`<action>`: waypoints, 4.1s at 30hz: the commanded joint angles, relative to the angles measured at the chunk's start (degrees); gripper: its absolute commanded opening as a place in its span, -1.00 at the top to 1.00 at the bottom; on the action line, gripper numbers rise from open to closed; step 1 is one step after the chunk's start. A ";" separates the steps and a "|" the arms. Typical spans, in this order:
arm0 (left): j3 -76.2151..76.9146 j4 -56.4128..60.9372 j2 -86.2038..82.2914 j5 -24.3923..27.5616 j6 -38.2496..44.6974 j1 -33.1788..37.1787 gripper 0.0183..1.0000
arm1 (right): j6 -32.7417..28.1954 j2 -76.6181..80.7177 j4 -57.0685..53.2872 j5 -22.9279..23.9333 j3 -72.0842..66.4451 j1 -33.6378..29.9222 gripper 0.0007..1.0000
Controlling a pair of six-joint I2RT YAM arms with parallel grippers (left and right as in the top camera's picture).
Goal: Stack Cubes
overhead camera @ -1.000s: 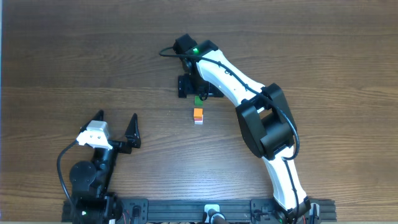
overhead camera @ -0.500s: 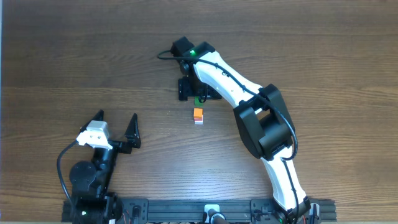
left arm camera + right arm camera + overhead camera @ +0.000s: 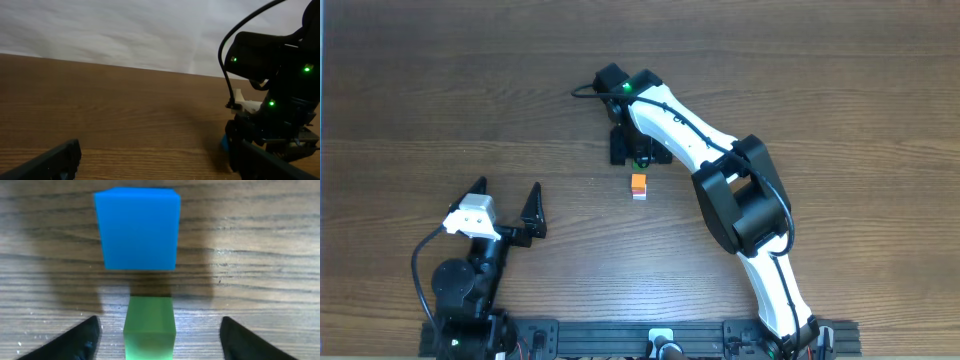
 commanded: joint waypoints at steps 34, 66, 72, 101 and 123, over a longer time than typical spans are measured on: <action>-0.33 -0.02 -0.39 0.72 0.63 0.35 -1.00 | 0.90 0.92 1.05 -1.60 1.20 0.44 0.69; -0.33 -0.02 -0.39 0.72 0.63 0.35 -1.00 | -0.52 -19.30 -6.05 4.15 1.73 1.64 0.98; -0.33 -0.02 -0.39 0.72 0.63 0.35 -1.00 | 0.50 -19.54 -9.53 0.87 1.29 4.59 0.98; -0.33 -0.02 -0.39 0.72 0.63 0.35 -1.00 | 3.74 -19.56 -5.53 -1.22 -8.50 4.81 0.98; -0.33 -0.02 -0.39 0.72 0.63 0.35 -1.00 | 4.61 -19.54 -2.93 -1.81 -10.84 4.87 0.98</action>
